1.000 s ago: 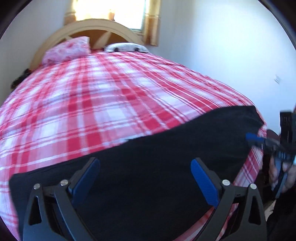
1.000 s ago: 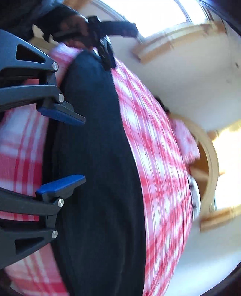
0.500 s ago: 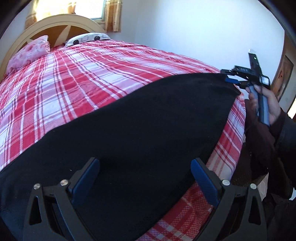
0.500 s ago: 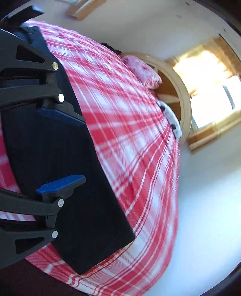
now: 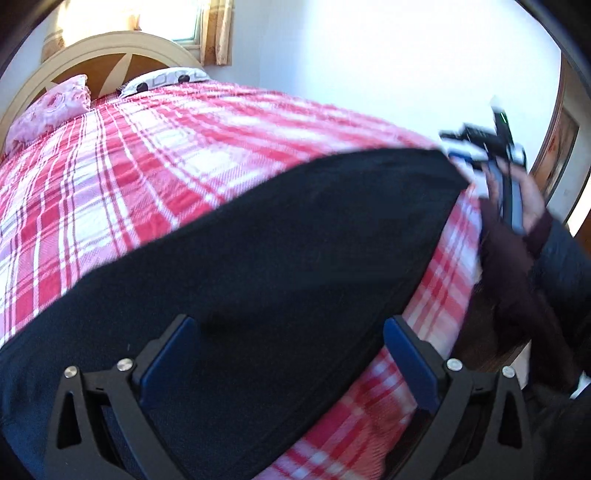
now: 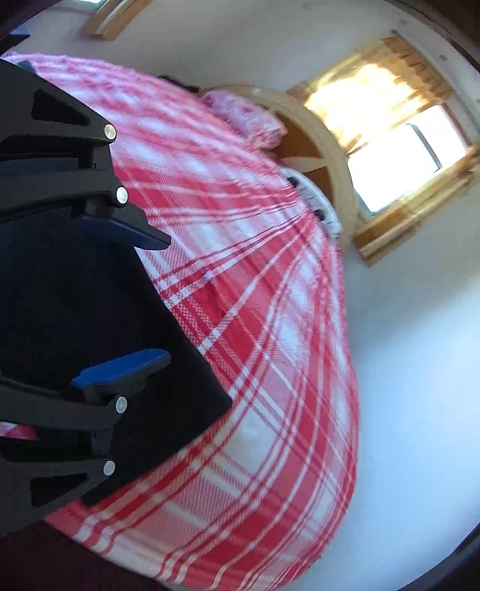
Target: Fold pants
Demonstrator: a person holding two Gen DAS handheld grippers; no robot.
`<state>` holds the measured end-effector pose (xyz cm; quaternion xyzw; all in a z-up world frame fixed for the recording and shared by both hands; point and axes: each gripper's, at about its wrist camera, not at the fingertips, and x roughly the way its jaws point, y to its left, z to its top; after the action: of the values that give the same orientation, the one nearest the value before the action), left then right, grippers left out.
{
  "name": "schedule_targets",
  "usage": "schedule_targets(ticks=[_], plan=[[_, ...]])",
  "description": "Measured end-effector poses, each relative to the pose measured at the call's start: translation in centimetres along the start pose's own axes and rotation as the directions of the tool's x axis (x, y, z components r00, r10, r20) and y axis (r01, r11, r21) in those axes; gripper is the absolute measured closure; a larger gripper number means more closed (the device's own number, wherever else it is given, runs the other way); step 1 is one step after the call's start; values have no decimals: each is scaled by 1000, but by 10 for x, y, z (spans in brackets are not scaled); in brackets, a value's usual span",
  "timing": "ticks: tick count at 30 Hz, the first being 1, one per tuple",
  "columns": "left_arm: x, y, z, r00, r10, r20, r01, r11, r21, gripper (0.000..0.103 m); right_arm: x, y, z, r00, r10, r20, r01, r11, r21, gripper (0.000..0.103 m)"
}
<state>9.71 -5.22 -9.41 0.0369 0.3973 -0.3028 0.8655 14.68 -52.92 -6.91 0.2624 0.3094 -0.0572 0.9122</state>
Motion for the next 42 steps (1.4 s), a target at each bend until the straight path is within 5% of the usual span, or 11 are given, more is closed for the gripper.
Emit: schedule_targets(ticks=[3,7,18,30,33,37,42], plan=[[3,-7,14,999,-21,24,21,1000,15,0,-41,-15,-11,998,0,64,-4,998,56,45],[16,-23,28,998,-63,24,62,997,41,0,-59,-39,-30,999,-20,30,15,988,154,45],[49,-37,30,996,-78,-32,80,995,55,0,-46,-80,-54,998,-51,-45,62,950,306,45],[55,-41,27,997,-64,-37,67,994,82,0,-30,-87,-38,999,6,38,-18,943,331,47],[54,-42,27,997,-65,-35,68,994,84,0,-26,-95,-37,999,10,48,-27,935,352,67],[55,-41,27,997,-67,-32,70,995,77,0,-27,-103,-37,998,33,53,-51,922,385,71],[54,-43,27,997,-65,-31,67,995,79,0,-25,-103,-31,995,79,67,-98,920,378,89]])
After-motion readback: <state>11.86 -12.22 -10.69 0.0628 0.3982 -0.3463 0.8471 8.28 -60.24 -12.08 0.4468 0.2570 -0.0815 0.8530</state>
